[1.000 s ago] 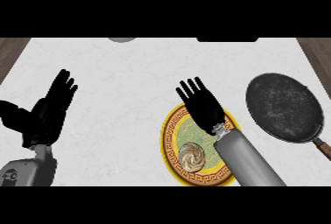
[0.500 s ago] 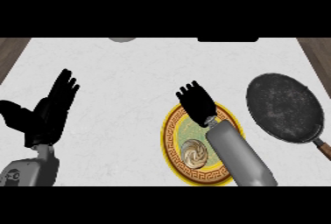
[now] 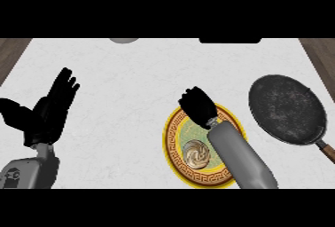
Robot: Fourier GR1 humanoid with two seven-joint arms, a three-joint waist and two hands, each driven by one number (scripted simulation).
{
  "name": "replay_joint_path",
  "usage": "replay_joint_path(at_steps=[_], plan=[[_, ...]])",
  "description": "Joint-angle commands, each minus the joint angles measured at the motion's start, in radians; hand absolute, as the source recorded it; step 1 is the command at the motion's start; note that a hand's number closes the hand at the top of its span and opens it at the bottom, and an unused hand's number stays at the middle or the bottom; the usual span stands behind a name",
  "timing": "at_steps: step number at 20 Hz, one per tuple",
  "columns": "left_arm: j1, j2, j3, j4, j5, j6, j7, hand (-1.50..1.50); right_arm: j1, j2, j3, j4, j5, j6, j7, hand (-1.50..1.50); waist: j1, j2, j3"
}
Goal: Pick the bell pepper from the plate and place it in the pan
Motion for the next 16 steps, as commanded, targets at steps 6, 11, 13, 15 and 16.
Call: replay_joint_path(at_steps=[6, 11, 13, 15, 16], plan=[[0.034, -0.031, -0.007, 0.001, -0.031, 0.011, -0.031, 0.00, 0.074, -0.028, 0.001, -0.148, -0.036, -0.091, -0.047, 1.50, -0.009, 0.003, 0.002], [0.060, -0.018, 0.012, -0.026, -0.028, 0.024, -0.007, 0.00, 0.412, -0.068, 0.040, -0.423, -0.151, 0.058, -0.081, 1.50, -0.067, -0.013, 0.001], [0.055, 0.000, 0.042, -0.043, -0.010, 0.029, 0.024, 0.00, 0.535, -0.080, 0.043, -0.457, -0.210, 0.107, -0.106, 1.50, -0.091, -0.020, 0.001], [0.075, 0.008, 0.054, -0.036, 0.001, 0.009, -0.007, 0.00, 0.591, -0.141, 0.031, -0.709, -0.240, 0.129, -0.110, 1.50, -0.079, -0.018, 0.000], [0.080, -0.022, 0.017, -0.050, -0.025, 0.034, 0.012, 0.00, 0.603, -0.145, 0.040, -0.812, -0.239, 0.143, -0.095, 1.50, -0.081, -0.019, 0.000]])
